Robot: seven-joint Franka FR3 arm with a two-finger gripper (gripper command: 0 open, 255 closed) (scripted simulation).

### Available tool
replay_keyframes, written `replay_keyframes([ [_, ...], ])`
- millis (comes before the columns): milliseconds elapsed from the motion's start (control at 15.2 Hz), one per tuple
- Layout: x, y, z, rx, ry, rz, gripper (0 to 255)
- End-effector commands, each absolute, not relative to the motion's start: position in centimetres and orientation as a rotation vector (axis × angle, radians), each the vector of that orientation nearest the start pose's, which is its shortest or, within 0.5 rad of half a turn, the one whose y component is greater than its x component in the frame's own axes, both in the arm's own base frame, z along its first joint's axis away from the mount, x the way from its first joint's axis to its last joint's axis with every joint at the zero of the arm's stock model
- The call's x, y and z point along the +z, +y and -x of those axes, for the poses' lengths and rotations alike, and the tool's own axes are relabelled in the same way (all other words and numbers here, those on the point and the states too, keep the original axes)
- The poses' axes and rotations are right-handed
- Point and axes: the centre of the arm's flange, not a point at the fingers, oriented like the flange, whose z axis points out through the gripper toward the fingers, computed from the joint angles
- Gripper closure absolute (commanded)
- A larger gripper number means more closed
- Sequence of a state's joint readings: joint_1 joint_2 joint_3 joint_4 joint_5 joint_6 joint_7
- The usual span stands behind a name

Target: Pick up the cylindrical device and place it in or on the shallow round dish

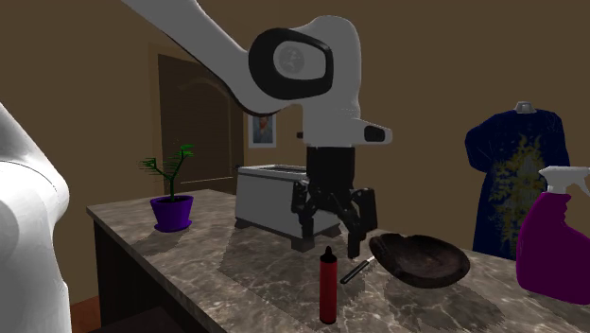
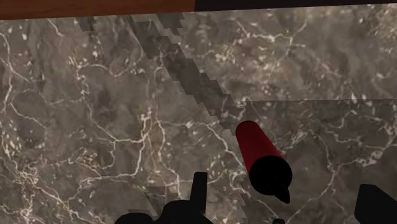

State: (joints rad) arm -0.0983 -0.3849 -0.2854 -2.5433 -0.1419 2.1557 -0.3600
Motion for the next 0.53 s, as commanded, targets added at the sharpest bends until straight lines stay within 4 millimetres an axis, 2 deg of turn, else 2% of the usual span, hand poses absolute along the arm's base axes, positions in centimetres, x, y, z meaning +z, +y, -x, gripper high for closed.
replay_keyframes([
  [0, 38.8, -16.0, -38.1, 0.026, -0.122, 3.146, 0],
  [264, 36.9, -16.0, -38.1, 0.026, -0.122, 3.146, 0],
  [462, 36.9, -16.0, -38.1, 0.026, -0.122, 3.146, 0],
])
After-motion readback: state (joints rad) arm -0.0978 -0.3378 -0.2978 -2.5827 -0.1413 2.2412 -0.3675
